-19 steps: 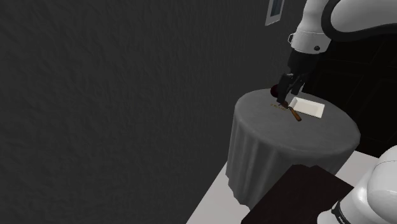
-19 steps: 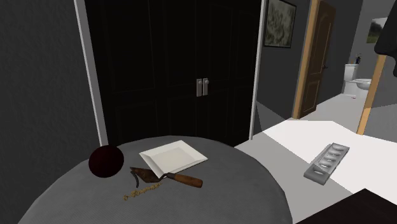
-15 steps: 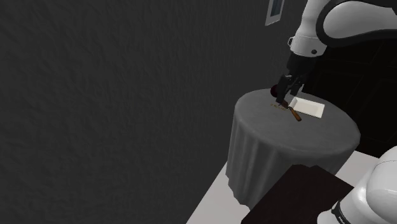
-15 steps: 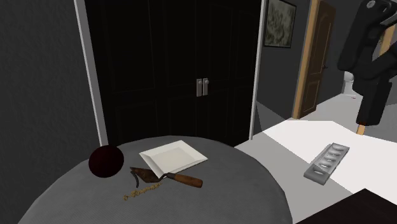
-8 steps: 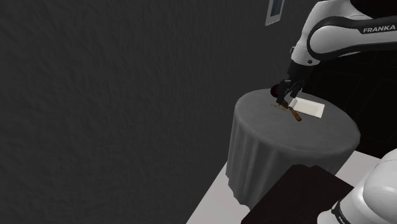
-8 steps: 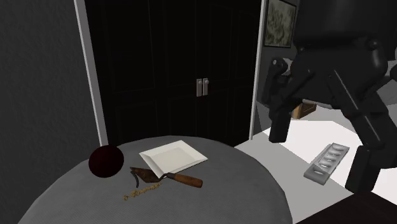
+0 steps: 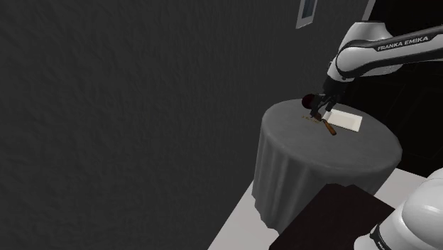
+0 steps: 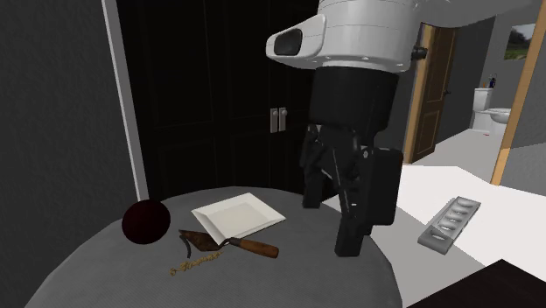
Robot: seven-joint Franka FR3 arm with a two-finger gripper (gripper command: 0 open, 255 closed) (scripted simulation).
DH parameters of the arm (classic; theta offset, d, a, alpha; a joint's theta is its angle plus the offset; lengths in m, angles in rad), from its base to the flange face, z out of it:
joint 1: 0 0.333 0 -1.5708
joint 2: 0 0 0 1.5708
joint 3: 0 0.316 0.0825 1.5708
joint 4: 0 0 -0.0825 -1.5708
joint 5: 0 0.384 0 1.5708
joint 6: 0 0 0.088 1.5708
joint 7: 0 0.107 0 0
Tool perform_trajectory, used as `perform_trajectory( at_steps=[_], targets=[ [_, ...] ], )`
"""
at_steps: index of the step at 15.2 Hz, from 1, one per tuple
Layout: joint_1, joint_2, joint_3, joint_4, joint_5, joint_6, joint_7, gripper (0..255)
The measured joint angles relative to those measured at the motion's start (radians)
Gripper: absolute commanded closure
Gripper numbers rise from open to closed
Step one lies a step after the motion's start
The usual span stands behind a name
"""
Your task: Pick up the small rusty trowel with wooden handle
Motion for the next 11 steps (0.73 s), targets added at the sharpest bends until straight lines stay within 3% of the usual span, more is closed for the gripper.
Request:
perform_trajectory(
  at_steps=[6,11],
  targets=[
    [-0.015,0.180,-0.116,0.055,0.047,0.152,-0.100,0],
    [-0.010,0.349,-0.201,0.128,0.157,0.254,-0.208,0]
  ],
)
